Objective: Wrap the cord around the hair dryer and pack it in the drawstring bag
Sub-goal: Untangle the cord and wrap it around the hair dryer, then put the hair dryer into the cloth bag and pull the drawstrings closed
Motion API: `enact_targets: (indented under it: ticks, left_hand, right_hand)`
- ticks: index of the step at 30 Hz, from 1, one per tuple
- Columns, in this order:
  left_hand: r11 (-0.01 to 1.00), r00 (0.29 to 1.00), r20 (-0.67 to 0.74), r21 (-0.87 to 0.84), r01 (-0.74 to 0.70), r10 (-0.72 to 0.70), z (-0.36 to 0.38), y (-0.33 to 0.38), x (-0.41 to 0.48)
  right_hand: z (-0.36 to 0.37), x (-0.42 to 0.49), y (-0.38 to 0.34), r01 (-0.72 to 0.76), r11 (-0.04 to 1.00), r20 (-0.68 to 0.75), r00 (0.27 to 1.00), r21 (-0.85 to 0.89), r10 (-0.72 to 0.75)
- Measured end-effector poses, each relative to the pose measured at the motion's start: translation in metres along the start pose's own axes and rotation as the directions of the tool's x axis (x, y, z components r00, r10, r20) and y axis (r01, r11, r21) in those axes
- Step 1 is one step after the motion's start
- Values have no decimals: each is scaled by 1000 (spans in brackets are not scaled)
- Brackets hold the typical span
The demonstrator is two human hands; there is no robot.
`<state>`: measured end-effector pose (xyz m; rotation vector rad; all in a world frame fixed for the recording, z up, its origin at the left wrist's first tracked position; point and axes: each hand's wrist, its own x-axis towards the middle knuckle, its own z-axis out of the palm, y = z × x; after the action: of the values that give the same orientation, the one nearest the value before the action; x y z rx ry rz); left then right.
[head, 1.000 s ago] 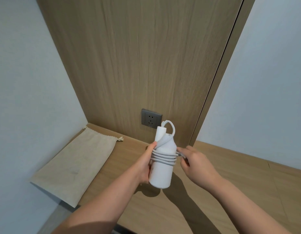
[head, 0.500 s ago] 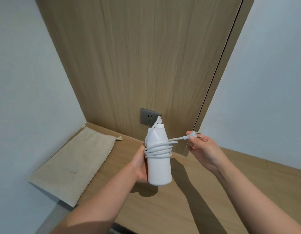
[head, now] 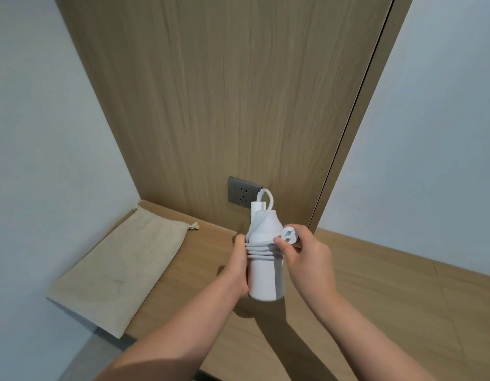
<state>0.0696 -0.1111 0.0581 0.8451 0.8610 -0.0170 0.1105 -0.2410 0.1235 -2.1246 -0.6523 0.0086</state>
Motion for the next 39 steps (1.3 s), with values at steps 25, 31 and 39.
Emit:
enact_targets:
  ticks: [25,31,39]
  left_hand:
    - [763,918,49,540,-356,394,-10,12,-14]
    - [588,798,-214,782,-205,564,-95,16,13]
    - [121,802,-354,933,339,481,-196,2,42]
  right_hand:
    - [-13,22,41,-807,297,578,577,510,576]
    - [-5,19,47,-825,221,584,532,520,613]
    - [34,16,32,-840,203,590,505,503,630]
